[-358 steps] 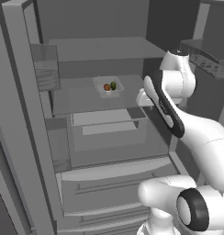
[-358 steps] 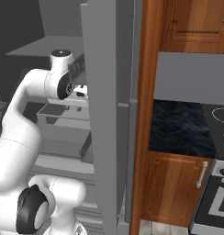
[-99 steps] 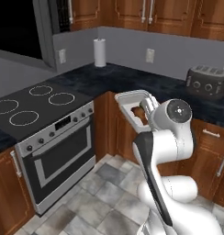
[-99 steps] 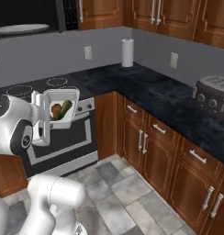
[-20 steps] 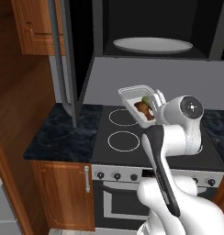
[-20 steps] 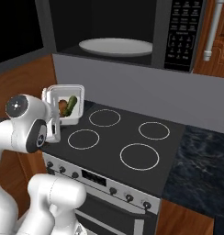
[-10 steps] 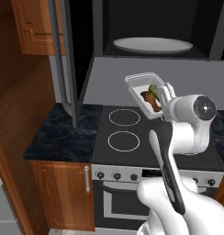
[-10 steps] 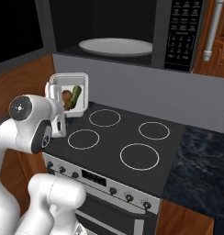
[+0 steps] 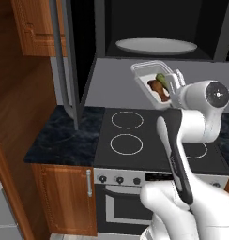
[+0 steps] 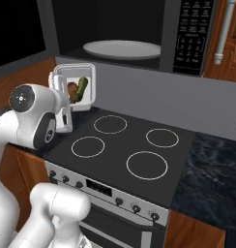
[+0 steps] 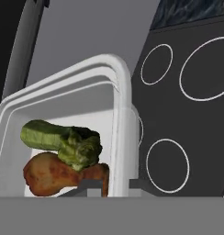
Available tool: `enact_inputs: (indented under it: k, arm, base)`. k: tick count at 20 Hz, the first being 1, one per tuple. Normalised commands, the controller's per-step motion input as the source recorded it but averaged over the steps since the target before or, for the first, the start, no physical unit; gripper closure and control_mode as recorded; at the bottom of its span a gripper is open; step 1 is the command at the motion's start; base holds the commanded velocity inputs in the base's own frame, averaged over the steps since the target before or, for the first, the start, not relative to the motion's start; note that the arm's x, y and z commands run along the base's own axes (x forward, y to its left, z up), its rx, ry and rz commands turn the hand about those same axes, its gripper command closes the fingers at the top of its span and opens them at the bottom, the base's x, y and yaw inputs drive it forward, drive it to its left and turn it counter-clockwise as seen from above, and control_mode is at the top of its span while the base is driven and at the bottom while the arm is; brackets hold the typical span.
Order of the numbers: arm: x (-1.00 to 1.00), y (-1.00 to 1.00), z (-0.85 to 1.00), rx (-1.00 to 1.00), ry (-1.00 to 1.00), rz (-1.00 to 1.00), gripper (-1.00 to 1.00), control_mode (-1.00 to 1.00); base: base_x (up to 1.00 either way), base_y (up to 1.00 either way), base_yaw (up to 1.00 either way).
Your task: Place the tupperware containing the chicken drumstick and squash meal in the microwave. Close the microwave door and press the start button to reheat the meal.
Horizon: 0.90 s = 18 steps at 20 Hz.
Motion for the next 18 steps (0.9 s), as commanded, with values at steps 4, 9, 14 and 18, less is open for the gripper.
enact_inputs:
  k: [4, 9, 14, 18]
  arm:
    - [0.07, -0.21, 0.34, -0.07, -0.02, 0.0, 1.0, -1.0]
    - [0.16, -0.4, 0.34, -0.11, 0.0, 0.0, 1.0, -1.0]
    - [0.19, -0.38, 0.39, -0.11, 0.0, 0.0, 1.0, -1.0]
    - [0.3, -0.2, 0.47, -0.06, 0.0, 0.0, 1.0, -1.0]
  base:
    - [0.0, 0.0, 0.0]
    - [0.0, 0.0, 0.0]
    - [0.0, 0.0, 0.0]
    - [0.0, 0.0, 0.0]
